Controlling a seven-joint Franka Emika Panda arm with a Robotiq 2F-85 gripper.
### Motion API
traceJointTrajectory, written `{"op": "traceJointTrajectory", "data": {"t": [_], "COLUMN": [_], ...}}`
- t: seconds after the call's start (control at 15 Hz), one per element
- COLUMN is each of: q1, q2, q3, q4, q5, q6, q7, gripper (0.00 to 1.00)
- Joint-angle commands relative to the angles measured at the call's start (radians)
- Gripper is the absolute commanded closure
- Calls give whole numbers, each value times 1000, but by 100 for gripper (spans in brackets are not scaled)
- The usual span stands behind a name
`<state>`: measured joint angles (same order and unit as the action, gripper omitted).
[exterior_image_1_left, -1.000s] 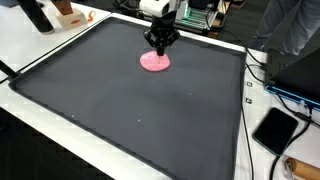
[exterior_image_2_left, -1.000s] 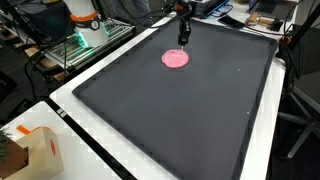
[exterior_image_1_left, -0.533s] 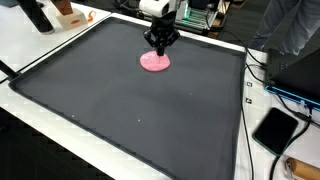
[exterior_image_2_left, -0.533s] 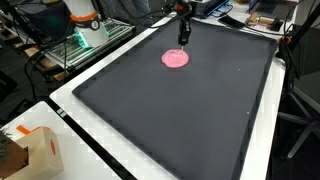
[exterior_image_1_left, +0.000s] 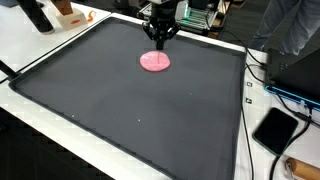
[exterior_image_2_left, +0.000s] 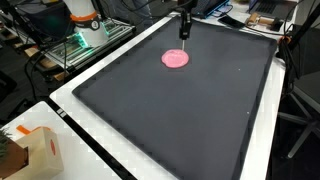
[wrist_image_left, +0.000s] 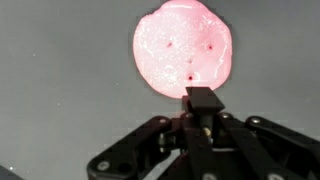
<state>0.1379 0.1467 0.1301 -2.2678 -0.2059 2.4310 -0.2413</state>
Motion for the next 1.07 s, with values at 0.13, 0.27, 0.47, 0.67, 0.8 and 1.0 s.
{"op": "traceJointTrajectory", "data": {"t": [0.13, 0.27, 0.47, 0.67, 0.8, 1.0], "q1": [7, 6, 7, 8, 4, 4], "q2": [-116, -143, -175, -197, -176, -178], "q3": [7, 9, 12, 14, 10, 10], "q4": [-2, 1, 3, 6, 18, 20], "q5": [-6, -2, 8, 14, 5, 5], "q6": [-79, -98, -126, -155, -129, -130], "q7": [35, 38, 41, 38, 25, 25], "gripper": [97, 97, 97, 97, 97, 88]}}
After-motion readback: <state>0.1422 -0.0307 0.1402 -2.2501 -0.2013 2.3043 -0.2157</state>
